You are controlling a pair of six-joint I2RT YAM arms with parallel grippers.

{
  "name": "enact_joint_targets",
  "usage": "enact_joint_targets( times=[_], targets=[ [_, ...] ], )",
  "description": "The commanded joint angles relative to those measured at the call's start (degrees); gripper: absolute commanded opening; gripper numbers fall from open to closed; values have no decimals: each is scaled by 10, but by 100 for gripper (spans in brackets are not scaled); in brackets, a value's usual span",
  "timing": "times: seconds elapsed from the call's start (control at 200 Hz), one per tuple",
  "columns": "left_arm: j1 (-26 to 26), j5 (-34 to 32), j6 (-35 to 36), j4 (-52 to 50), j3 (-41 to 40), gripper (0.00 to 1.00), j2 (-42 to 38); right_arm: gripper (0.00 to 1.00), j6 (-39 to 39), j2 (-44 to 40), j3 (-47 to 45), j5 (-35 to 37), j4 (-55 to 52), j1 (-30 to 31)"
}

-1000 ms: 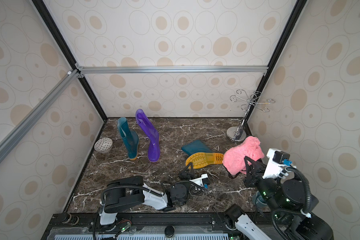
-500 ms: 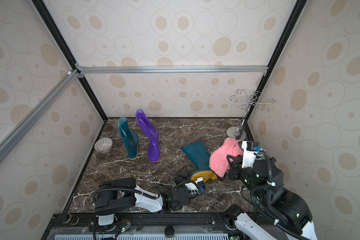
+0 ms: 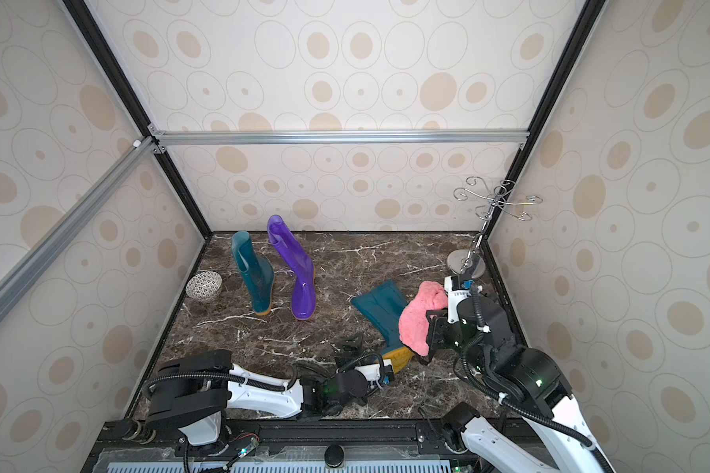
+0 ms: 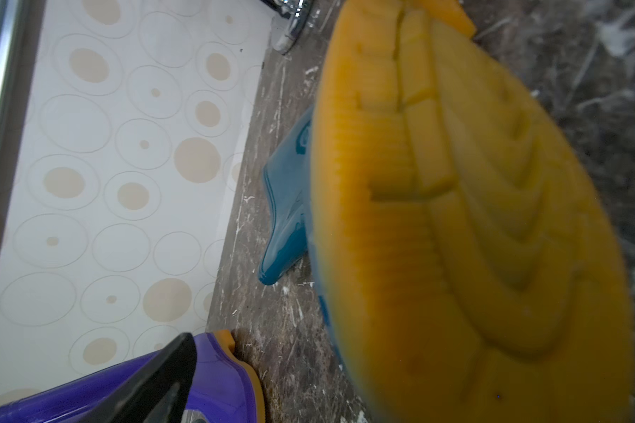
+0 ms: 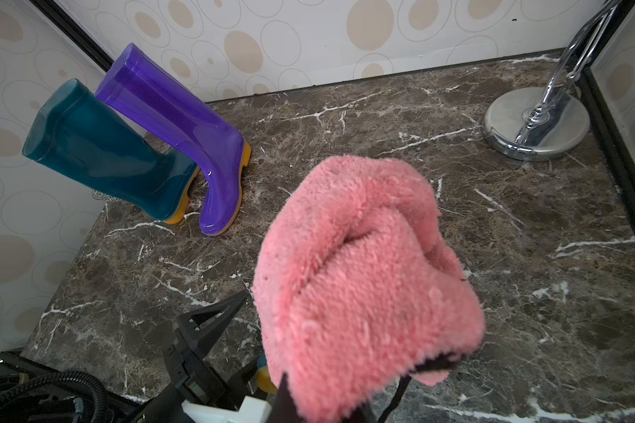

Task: Wipe the rubber boots with a cloth
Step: Adjust the rubber boot at the center of the board, then move the rubber boot to the center of the board.

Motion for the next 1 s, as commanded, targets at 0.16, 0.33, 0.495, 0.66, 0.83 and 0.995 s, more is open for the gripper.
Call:
enact_joint_targets(
  times=[0.16, 0.33, 0.495, 0.66, 0.83, 0.995],
  targets=[
    [43, 163, -92, -212, 58, 100, -81, 0, 6, 8, -25, -8, 27, 0],
    [55, 345, -187, -347, 145, 99, -68, 0, -7, 21, -18, 3, 26, -1],
    [75, 424, -231, -413, 165, 100, -103, 0, -12, 22, -25, 14, 29, -1],
    [106, 522, -297, -451, 177, 100, -110, 0, -18, 22, -23, 29, 28, -1],
    [107, 637, -380, -428, 179, 99, -86, 0, -31, 17, -1, 54, 16, -1],
    [102, 660, -429, -346, 153, 91, -77, 0, -31, 14, 6, 57, 16, 0]
  ],
)
